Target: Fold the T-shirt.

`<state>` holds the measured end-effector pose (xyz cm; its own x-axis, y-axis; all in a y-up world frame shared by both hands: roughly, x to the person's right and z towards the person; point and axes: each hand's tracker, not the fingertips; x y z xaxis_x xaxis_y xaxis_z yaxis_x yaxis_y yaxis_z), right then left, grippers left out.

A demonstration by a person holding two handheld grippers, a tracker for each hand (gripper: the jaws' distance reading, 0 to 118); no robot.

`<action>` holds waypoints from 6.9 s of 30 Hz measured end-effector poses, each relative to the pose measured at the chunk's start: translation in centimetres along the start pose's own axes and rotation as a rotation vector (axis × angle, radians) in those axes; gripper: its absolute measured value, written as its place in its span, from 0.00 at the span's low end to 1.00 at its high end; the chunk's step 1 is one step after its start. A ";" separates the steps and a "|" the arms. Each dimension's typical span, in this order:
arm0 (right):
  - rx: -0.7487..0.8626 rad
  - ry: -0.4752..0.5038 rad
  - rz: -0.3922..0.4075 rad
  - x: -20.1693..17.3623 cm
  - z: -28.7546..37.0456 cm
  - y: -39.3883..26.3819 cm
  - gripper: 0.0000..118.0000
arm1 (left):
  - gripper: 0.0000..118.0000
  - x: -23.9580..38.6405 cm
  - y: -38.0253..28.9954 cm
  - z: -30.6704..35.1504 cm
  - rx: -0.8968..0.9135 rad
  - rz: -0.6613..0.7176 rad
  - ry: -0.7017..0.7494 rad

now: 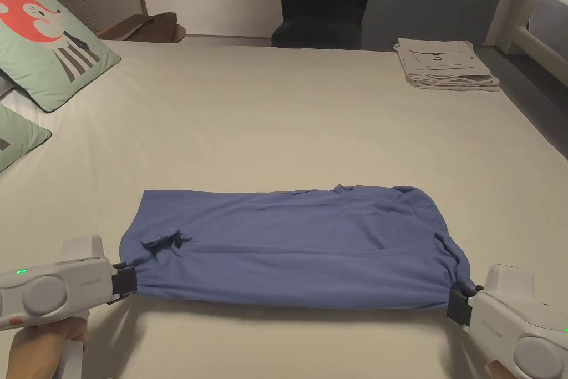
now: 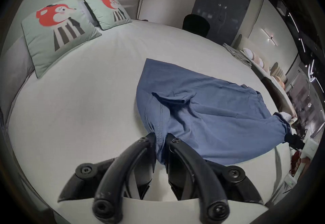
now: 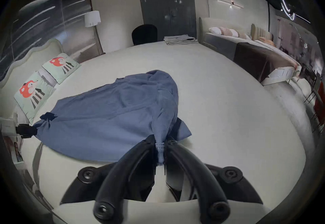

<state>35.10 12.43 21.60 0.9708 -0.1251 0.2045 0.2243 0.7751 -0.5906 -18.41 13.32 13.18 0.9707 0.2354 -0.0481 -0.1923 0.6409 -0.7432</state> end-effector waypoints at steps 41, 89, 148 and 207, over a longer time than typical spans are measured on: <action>0.561 0.032 0.171 -10.0 13.5 4.6 0.86 | 0.92 12.3 -1.3 14.7 0.685 -0.195 0.023; 0.441 -0.016 0.269 -11.0 0.2 8.4 0.00 | 0.91 1.1 10.9 -13.3 -0.098 -0.132 0.111; 0.076 0.134 0.089 -0.3 0.5 9.9 0.00 | 0.02 2.0 6.2 1.2 0.124 -0.172 0.023; 0.694 -0.029 0.242 -11.3 14.7 6.1 0.28 | 0.50 14.5 -0.3 14.8 0.823 -0.302 0.014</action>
<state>24.20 27.71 27.19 0.9816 0.1084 0.1575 -0.1107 0.9938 0.0059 -6.43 27.33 22.62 0.9975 -0.0344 0.0611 0.0350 0.9994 -0.0085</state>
